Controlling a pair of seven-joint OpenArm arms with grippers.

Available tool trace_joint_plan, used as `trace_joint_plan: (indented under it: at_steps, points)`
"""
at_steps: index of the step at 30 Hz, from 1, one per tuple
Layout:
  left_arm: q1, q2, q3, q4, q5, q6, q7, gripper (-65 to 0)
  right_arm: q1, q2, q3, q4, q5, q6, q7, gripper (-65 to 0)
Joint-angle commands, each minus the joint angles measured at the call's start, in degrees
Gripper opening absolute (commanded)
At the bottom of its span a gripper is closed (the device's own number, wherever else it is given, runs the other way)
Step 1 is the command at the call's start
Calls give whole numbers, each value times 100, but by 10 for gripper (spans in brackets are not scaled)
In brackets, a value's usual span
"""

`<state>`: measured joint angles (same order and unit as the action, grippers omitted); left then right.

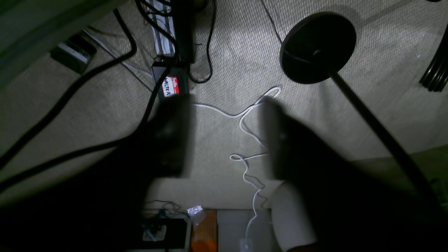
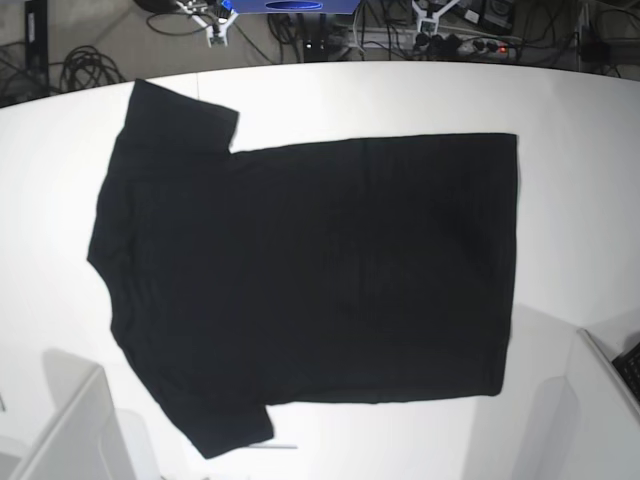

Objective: Fold the T-shirt properly

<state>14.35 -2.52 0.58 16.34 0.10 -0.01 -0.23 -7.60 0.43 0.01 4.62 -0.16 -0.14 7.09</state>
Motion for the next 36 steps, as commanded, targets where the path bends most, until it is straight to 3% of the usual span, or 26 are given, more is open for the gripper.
trace_joint_plan:
  at_steps: [1, 4, 8, 13, 15, 17, 21, 23, 24, 26, 28, 31, 34, 36]
  points:
    - [11, 2, 8, 15, -5, -21, -25, -650, -150, 6, -14, 87, -6, -17, -19, -237]
    - [-24, 2, -62, 15, -14, -21, -25, -648, -335, 15, -14, 430, -6, -17, -19, -330]
    - [-33, 2, -71, 15, -102, -21, -34, -648, -388, 23, 12, 509, 21, -17, -19, -650]
    - [-33, 2, 8, 15, -955, -109, -25, -635, -414, 23, 21, 509, 30, -25, -19, -650]
    - [-33, 2, 8, 15, -1245, -540, -17, -551, -449, 15, 21, 518, 30, -25, -19, -650]
    - [-33, -60, 8, 15, -1526, -865, -17, -425, -520, 15, -5, 553, 12, -25, -10, -650]
    - [-33, -86, 8, 32, -1685, -1243, -25, -155, -528, 41, 21, 553, 21, -25, -10, -650]
    - [-33, -86, 8, 32, -1685, -1313, -34, -81, -520, 41, -5, 553, 21, -25, -10, -650]
    - [-33, -86, 8, 32, -1685, -1313, -43, -86, -511, 41, -5, 553, 12, -25, -10, -650]
    - [-24, -86, 8, 15, -1685, -1313, -342, -160, -502, 32, -5, 579, 3, -25, -10, -650]
    - [20, -86, 17, -3, -1685, -1313, -764, -313, -511, 23, -14, 711, 3, -25, -10, -650]
    - [-15, -86, 17, -390, -1412, -1304, -1186, -643, -528, 32, -14, 870, 3, -25, -10, -650]
    - [-15, -95, 8, -645, -454, -1269, -1590, -650, -528, 50, -5, 887, 3, -25, -10, -650]
    - [38, -183, 8, -662, 206, -953, -1880, -650, -546, 50, 12, 966, 12, -25, -10, -650]
